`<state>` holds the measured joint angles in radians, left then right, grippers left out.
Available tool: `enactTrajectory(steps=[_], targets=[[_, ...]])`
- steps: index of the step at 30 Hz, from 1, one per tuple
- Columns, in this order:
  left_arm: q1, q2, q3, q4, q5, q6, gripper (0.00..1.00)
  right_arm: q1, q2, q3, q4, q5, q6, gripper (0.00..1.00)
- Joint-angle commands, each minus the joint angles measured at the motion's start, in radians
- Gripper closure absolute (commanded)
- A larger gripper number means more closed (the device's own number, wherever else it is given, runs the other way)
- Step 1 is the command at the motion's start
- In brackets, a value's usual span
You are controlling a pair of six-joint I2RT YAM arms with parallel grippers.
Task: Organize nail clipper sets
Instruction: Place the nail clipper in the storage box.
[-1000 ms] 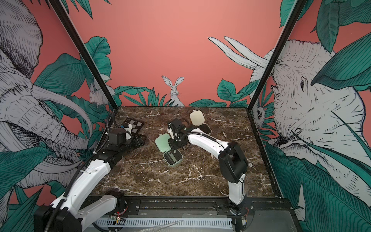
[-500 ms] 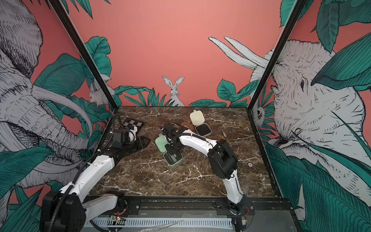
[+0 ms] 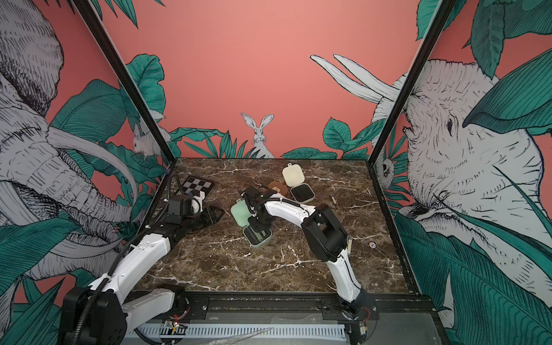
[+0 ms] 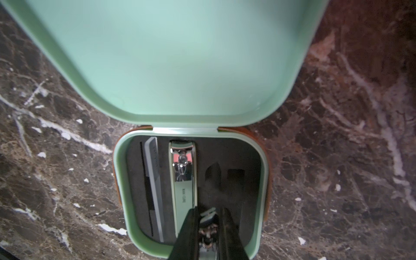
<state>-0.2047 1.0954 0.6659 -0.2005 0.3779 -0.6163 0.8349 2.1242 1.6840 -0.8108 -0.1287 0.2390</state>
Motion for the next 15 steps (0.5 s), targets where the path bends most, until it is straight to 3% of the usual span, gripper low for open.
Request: enactTrajectory(steps=[1, 15], targets=[[0.005, -0.021, -0.014, 0.016, 0.007, -0.013, 0.46, -0.006, 0.016, 0.023, -0.012, 0.006, -0.012, 0.87], [0.006, -0.022, -0.017, 0.016, 0.016, -0.017, 0.46, -0.007, 0.042, 0.039, -0.004, -0.01, -0.004, 0.86]])
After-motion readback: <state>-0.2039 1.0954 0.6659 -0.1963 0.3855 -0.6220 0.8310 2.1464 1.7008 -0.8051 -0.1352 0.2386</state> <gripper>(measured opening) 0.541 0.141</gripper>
